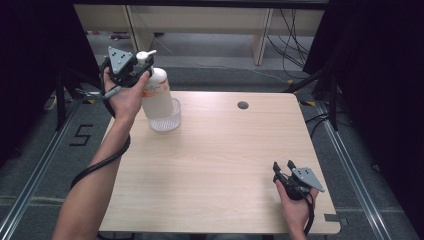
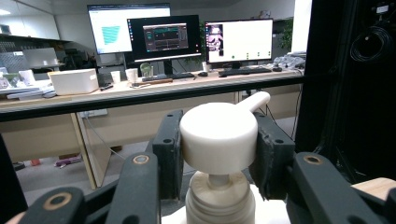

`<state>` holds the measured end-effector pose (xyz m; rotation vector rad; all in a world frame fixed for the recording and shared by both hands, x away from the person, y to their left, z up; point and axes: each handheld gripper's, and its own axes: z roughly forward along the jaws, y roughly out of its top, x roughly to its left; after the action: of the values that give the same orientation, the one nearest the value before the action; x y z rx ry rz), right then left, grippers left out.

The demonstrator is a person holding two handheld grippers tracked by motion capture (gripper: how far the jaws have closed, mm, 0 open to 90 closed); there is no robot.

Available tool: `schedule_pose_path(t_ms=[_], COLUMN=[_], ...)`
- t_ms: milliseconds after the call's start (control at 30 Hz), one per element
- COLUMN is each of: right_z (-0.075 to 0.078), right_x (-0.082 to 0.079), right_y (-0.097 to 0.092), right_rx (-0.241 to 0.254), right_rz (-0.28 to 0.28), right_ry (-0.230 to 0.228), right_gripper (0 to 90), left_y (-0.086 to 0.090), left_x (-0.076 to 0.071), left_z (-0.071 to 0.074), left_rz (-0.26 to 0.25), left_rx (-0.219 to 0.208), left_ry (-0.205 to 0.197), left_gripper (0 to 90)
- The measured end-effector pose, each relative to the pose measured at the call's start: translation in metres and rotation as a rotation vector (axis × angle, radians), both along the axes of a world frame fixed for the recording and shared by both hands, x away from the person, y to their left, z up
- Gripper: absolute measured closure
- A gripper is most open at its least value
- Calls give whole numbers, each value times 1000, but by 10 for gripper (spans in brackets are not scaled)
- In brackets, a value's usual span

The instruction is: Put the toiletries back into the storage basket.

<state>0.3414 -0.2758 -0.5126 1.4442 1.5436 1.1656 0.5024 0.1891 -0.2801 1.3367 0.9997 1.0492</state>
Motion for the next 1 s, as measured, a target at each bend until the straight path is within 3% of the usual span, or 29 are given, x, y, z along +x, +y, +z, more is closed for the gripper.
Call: schedule_pose_path(t_ms=[100, 167, 200, 233, 1000], right_z=[0, 0, 0, 0, 0], right_x=[1, 0, 1, 0, 0], right_y=[-3, 0, -3, 0, 0], right_rx=[-34, 1, -37, 0, 0], right_rz=[10, 1, 17, 0, 0], right_ry=[-14, -4, -17, -4, 1], right_gripper=[448, 448, 448, 448, 447], left_y=[1, 0, 0, 0, 0], left_x=[1, 2, 2, 3, 19], left_z=[1, 3, 3, 4, 10], left_rz=[0, 0, -1, -1, 17], left_rx=[-4, -3, -2, -2, 7], left_ry=[2, 2, 0, 0, -10], left_gripper=[585, 585, 585, 586, 585])
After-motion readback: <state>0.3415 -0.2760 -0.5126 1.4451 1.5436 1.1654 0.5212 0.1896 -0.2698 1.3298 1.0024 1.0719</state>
